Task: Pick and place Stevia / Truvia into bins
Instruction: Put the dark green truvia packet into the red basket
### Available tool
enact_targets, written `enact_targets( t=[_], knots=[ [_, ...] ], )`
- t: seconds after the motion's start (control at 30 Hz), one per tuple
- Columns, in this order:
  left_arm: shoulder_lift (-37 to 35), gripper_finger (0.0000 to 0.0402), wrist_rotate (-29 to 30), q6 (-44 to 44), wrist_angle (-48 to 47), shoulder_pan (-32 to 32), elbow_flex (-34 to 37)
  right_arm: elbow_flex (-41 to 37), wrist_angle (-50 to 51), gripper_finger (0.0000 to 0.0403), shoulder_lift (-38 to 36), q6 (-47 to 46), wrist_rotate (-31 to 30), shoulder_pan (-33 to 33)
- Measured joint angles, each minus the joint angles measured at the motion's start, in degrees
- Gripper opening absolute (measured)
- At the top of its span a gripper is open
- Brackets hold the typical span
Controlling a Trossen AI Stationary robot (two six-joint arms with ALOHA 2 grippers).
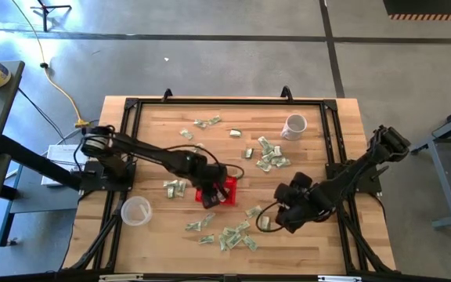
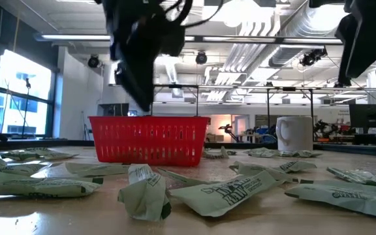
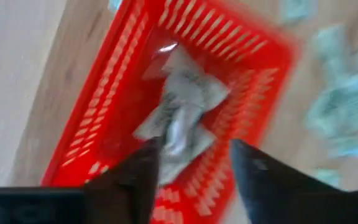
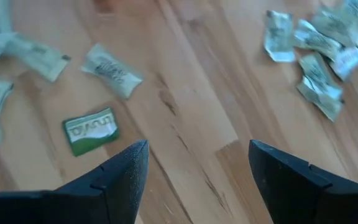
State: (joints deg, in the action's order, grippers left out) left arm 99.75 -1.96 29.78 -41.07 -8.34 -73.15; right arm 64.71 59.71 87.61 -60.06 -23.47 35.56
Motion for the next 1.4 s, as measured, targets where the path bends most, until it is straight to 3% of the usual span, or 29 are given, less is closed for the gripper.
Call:
enact_targets(
  t=[0.17, 0.27, 0.33, 0.63, 0.93, 1.1, 1.23, 1.4],
  knots=[
    [-3.5, 0.0314, 0.1, 4.1, -11.1, 0.0, -4.4, 0.0, -5.4, 0.0268, 1.2, 7.8, 2.3, 0.2],
    [-6.1, 0.0327, 6.9, 5.6, -19.8, -0.5, -5.9, 0.0, -6.3, 0.0268, 3.6, -1.8, 3.1, -0.7],
    [-7.7, 0.0327, 10.4, 6.0, -20.9, -0.4, -5.9, 0.0, -8.9, 0.0268, 5.9, -8.2, 4.0, -0.9],
    [-10.3, 0.0283, 14.6, 0.5, -23.3, -0.3, -5.7, 0.3, -25.3, 0.0268, 16.5, -27.4, 15.5, -0.6],
    [-10.3, 0.0238, 15.3, -9.7, -23.2, -0.3, -5.7, 7.9, -16.4, 0.0268, 24.7, -33.6, 16.7, -1.4],
    [-10.3, 0.0221, 16.1, -14.4, -23.6, -0.3, -5.6, 10.8, -15.1, 0.0262, 31.0, -36.6, 21.0, -2.4],
    [-10.3, 0.0210, 16.1, -15.9, -24.0, -0.3, -5.6, 13.0, -13.0, 0.0207, 32.6, -37.2, 22.0, -3.3],
    [-10.3, 0.0201, 16.1, -16.5, -24.5, -0.3, -5.6, 15.3, -6.9, 0.0063, 31.9, -32.6, 19.6, -4.8]
  ],
)
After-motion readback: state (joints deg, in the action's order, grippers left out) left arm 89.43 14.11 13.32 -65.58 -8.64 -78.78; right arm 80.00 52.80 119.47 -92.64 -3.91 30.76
